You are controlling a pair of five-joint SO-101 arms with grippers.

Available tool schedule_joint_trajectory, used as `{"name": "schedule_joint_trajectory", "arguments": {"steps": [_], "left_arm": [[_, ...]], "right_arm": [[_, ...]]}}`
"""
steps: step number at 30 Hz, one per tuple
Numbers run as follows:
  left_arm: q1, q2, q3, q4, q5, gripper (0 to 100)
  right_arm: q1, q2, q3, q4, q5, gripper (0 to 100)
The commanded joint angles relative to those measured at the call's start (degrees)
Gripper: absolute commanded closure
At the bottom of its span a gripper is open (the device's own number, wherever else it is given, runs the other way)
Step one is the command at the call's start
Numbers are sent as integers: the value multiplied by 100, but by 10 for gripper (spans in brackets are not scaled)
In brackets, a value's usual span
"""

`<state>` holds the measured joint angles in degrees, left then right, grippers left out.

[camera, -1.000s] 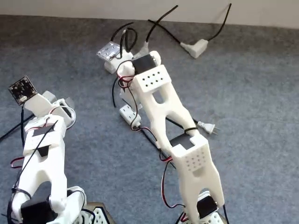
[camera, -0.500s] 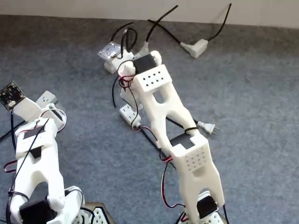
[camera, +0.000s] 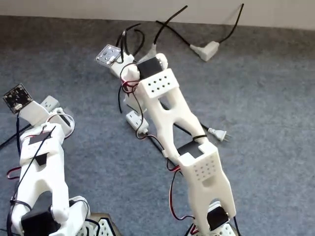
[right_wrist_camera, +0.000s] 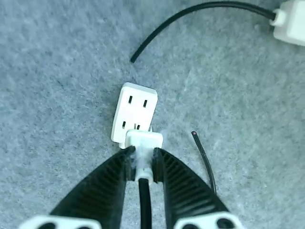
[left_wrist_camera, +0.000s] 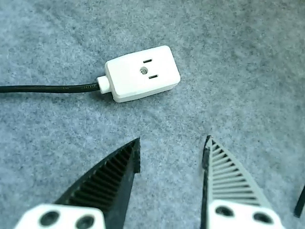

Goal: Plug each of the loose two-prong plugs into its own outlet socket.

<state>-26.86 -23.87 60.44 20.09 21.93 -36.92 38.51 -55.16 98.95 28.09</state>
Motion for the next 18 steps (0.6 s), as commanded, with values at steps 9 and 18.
{"name": "schedule_joint_trajectory", "arguments": {"steps": [9,18], "left_arm": [[92,-136,-180,26,-26,776],[101,-136,-180,26,-26,776]], "right_arm": [[-57,391,-321,-268,220,968],[-198,514,-444,-303,185,968]]}}
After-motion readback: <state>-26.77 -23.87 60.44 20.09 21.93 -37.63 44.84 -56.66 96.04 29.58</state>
